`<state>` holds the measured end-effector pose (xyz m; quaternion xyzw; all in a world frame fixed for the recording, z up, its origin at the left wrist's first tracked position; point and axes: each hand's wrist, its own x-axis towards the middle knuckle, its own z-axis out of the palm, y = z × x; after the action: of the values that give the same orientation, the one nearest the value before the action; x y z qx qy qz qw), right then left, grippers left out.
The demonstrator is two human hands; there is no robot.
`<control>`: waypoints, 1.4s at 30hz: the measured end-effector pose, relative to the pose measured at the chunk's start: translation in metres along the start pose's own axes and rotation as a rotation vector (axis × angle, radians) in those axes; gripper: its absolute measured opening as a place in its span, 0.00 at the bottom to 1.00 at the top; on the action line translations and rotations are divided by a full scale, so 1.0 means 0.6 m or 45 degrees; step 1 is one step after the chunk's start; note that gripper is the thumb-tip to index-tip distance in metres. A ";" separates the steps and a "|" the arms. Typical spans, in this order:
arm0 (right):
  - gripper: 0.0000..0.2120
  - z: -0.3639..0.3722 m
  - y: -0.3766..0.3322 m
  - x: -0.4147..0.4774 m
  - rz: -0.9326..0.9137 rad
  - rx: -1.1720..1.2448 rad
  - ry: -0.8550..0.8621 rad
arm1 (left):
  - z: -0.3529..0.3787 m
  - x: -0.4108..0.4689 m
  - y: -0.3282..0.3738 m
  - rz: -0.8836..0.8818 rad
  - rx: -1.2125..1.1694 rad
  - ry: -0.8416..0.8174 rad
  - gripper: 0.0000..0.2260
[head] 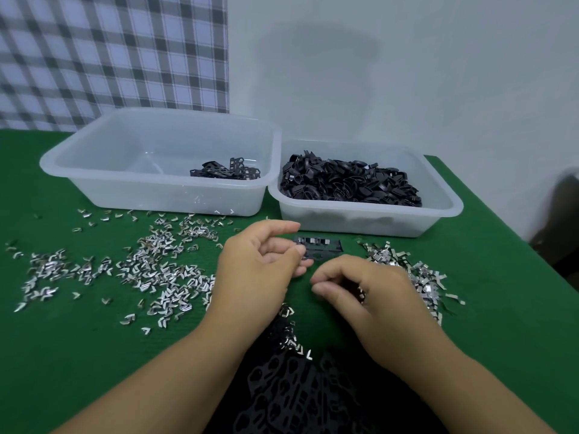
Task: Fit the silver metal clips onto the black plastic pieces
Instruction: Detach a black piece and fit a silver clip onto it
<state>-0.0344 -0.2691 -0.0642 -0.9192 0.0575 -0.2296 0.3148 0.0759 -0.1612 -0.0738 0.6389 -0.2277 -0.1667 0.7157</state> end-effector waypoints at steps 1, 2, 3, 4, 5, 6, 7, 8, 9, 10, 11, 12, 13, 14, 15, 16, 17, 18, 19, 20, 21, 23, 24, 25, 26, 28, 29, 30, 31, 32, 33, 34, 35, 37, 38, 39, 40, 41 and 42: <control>0.04 -0.001 0.000 0.000 -0.011 0.015 0.078 | 0.000 0.000 0.000 -0.002 0.004 -0.008 0.11; 0.05 -0.001 0.001 0.000 -0.026 0.029 0.152 | 0.000 0.000 0.000 -0.007 0.005 -0.016 0.11; 0.06 -0.001 0.002 0.001 -0.038 0.042 0.217 | 0.001 0.000 0.000 -0.012 0.005 -0.024 0.11; 0.07 -0.001 0.003 0.001 -0.047 0.046 0.266 | 0.001 0.000 0.000 -0.016 0.008 -0.032 0.11; 0.09 -0.001 0.005 0.002 -0.053 0.039 0.294 | 0.001 0.000 0.000 -0.019 0.013 -0.040 0.10; 0.09 -0.001 0.006 0.002 -0.059 0.026 0.307 | 0.002 0.000 0.000 -0.021 0.016 -0.048 0.10; 0.08 -0.001 0.007 0.003 -0.068 0.014 0.312 | 0.003 -0.001 0.001 -0.024 0.018 -0.055 0.10; 0.07 0.000 0.008 0.004 -0.081 0.007 0.315 | 0.003 -0.001 0.001 -0.026 0.019 -0.061 0.10; 0.05 -0.001 0.009 0.005 -0.093 0.004 0.321 | 0.004 -0.002 0.001 -0.029 0.021 -0.067 0.11; 0.04 -0.001 0.009 0.005 -0.101 0.003 0.334 | 0.004 -0.002 0.001 -0.033 0.023 -0.071 0.10; 0.04 -0.002 0.010 0.006 -0.109 -0.004 0.357 | 0.005 -0.002 0.001 -0.038 0.025 -0.077 0.10; 0.05 -0.002 0.011 0.006 -0.118 -0.017 0.388 | 0.005 -0.002 0.001 -0.045 0.024 -0.084 0.09; 0.05 -0.003 0.011 0.006 -0.126 -0.035 0.421 | 0.005 -0.003 0.001 -0.055 0.017 -0.091 0.09; 0.06 -0.002 0.011 0.006 -0.132 -0.051 0.449 | 0.005 -0.003 0.002 -0.064 0.007 -0.098 0.08; 0.06 -0.002 0.011 0.006 -0.133 -0.063 0.473 | 0.006 -0.003 0.002 -0.071 0.000 -0.106 0.07; 0.07 -0.001 0.012 0.006 -0.122 -0.065 0.494 | 0.006 -0.004 0.003 -0.075 -0.003 -0.114 0.06; 0.08 -0.001 0.011 0.007 -0.099 -0.052 0.512 | 0.006 -0.004 0.003 -0.077 -0.006 -0.121 0.06; 0.09 0.000 0.011 0.007 -0.073 -0.032 0.527 | 0.006 -0.005 0.004 -0.078 -0.009 -0.127 0.06; 0.09 0.000 0.010 0.007 -0.063 -0.027 0.538 | 0.006 -0.005 0.004 -0.077 -0.010 -0.132 0.06; 0.08 -0.001 0.010 0.007 -0.073 -0.045 0.545 | 0.006 -0.005 0.005 -0.075 -0.009 -0.135 0.06; 0.07 -0.001 0.010 0.008 -0.093 -0.078 0.547 | 0.006 -0.005 0.005 -0.073 -0.007 -0.138 0.06; 0.06 -0.001 0.009 0.009 -0.125 -0.124 0.541 | 0.007 -0.006 0.007 -0.075 -0.013 -0.142 0.06; 0.06 0.000 0.009 0.010 -0.137 -0.134 0.535 | 0.007 -0.006 0.007 -0.078 -0.016 -0.143 0.06; 0.07 0.000 0.010 0.010 -0.139 -0.137 0.533 | 0.007 -0.007 0.008 -0.081 -0.018 -0.144 0.05; 0.08 0.002 0.010 0.010 -0.123 -0.130 0.537 | 0.007 -0.007 0.008 -0.083 -0.020 -0.145 0.05; 0.10 0.003 0.009 0.010 -0.071 -0.095 0.556 | 0.008 -0.007 0.009 -0.086 -0.021 -0.148 0.05; 0.10 0.003 0.009 0.011 -0.068 -0.096 0.568 | 0.008 -0.008 0.009 -0.086 -0.020 -0.148 0.06; 0.09 0.002 0.009 0.011 -0.079 -0.117 0.574 | 0.008 -0.008 0.010 -0.086 -0.020 -0.147 0.06; 0.08 0.002 0.008 0.012 -0.090 -0.144 0.572 | 0.008 -0.008 0.009 -0.086 -0.020 -0.146 0.06; 0.07 0.002 0.008 0.013 -0.093 -0.163 0.561 | 0.008 -0.008 0.009 -0.087 -0.020 -0.145 0.06; 0.06 0.002 0.009 0.013 -0.090 -0.170 0.548 | 0.008 -0.008 0.009 -0.087 -0.018 -0.146 0.06; 0.06 0.002 0.009 0.013 -0.084 -0.163 0.535 | 0.008 -0.008 0.009 -0.085 -0.014 -0.149 0.06; 0.06 0.003 0.010 0.013 -0.073 -0.143 0.523 | 0.008 -0.008 0.009 -0.083 -0.007 -0.152 0.06; 0.06 0.005 0.011 0.013 -0.040 -0.101 0.503 | 0.008 -0.008 0.008 -0.079 -0.001 -0.154 0.07; 0.06 0.006 0.011 0.013 -0.031 -0.094 0.497 | 0.008 -0.009 0.008 -0.080 -0.003 -0.156 0.07; 0.06 0.006 0.011 0.013 -0.026 -0.097 0.492 | 0.008 -0.009 0.008 -0.080 -0.006 -0.159 0.07; 0.06 0.006 0.012 0.014 -0.026 -0.104 0.488 | 0.009 -0.009 0.009 -0.079 -0.008 -0.162 0.07; 0.06 0.007 0.012 0.015 -0.028 -0.109 0.484 | 0.009 -0.009 0.008 -0.077 -0.008 -0.165 0.07; 0.06 0.007 0.012 0.015 -0.031 -0.107 0.479 | 0.009 -0.010 0.009 -0.076 -0.011 -0.169 0.07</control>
<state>-0.0244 -0.2747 -0.0680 -0.8730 0.1137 -0.3986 0.2569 0.0678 -0.1621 -0.0689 0.6300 -0.2548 -0.2308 0.6964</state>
